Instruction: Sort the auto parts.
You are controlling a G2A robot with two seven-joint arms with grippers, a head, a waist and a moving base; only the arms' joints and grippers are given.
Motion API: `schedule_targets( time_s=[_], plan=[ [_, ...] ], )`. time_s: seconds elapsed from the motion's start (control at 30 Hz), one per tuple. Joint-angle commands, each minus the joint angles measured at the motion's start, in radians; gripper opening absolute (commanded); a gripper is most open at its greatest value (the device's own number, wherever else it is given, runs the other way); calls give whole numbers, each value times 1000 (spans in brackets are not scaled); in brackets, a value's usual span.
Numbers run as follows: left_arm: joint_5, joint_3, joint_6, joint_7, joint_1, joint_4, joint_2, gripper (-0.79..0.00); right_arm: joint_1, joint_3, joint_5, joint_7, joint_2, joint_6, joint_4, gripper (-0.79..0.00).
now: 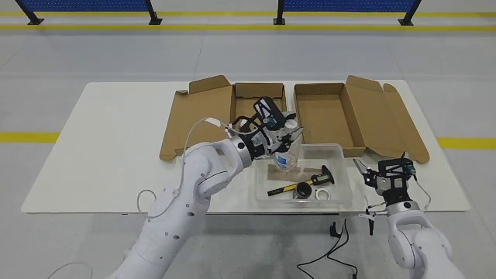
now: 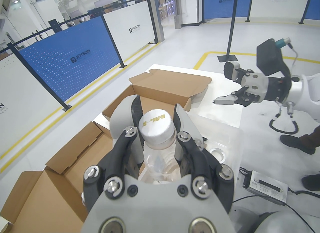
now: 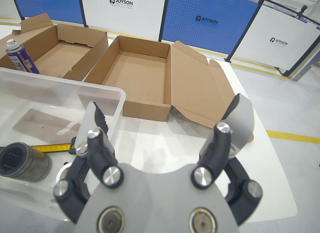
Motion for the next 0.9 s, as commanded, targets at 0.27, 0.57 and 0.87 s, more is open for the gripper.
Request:
schedule_targets(
  time_s=[0.27,0.57,0.87],
  plan=[
    [-49,-67,-104,-111,93,-133,32,-785,0,0,0,0,0,0,0,0],
    [-55,-66,-102,-115,104,-145,42,-785,0,0,0,0,0,0,0,0],
    [-32,-30,-47,-76,73,-120,41,-785,0,0,0,0,0,0,0,0]
  ],
)
